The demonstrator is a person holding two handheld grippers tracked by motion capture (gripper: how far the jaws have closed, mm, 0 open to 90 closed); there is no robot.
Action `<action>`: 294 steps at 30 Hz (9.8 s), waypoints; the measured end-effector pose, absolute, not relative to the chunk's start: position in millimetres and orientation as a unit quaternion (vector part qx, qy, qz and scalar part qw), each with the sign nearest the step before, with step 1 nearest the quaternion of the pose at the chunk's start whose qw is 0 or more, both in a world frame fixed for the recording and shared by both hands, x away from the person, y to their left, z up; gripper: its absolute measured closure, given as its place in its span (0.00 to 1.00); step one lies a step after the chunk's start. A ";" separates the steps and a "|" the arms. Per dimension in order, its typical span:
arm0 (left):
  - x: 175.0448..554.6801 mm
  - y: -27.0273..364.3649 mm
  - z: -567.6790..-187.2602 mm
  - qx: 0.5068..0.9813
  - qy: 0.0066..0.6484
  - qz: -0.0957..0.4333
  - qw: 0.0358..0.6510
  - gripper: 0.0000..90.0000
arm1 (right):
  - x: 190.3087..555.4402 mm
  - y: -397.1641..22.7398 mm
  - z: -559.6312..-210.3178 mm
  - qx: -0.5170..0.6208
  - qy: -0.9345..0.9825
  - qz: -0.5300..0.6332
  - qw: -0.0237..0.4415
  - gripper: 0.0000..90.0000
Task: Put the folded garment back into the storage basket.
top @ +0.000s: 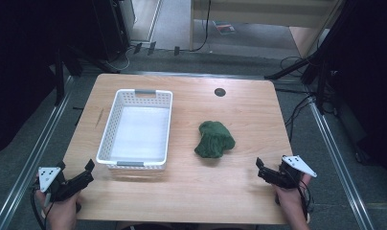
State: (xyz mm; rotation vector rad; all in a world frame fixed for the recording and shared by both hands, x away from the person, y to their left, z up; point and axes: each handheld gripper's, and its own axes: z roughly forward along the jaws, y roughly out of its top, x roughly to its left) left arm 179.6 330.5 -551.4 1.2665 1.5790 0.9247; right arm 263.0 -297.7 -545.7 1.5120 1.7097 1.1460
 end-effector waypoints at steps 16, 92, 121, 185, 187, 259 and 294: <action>163.4 314.4 -507.1 0.494 0.635 0.400 0.438 0.03 | 263.8 -295.2 -545.9 0.570 0.642 0.424 0.289 0.00; 274.3 91.6 -448.7 0.677 0.502 0.273 0.463 0.01 | 263.4 -294.6 -545.8 0.565 0.647 0.427 0.282 0.00; 320.4 -2.0 -470.5 0.719 0.507 0.172 0.443 0.00 | 263.9 -294.8 -545.9 0.563 0.650 0.428 0.277 0.00; 354.3 -56.8 -538.1 0.767 0.534 0.207 0.287 0.19 | 265.2 -293.8 -546.1 0.563 0.656 0.423 0.272 0.00; 353.9 -56.4 -536.7 0.767 0.534 0.210 0.288 0.22 | 265.2 -293.8 -546.1 0.564 0.656 0.422 0.272 0.00; 333.0 149.5 -419.6 0.677 0.569 0.293 0.364 0.23 | 266.4 -293.4 -546.3 0.566 0.658 0.417 0.272 0.00; 380.1 175.9 -502.3 0.709 0.610 0.236 0.264 0.16 | 266.3 -293.7 -546.3 0.566 0.658 0.417 0.271 0.00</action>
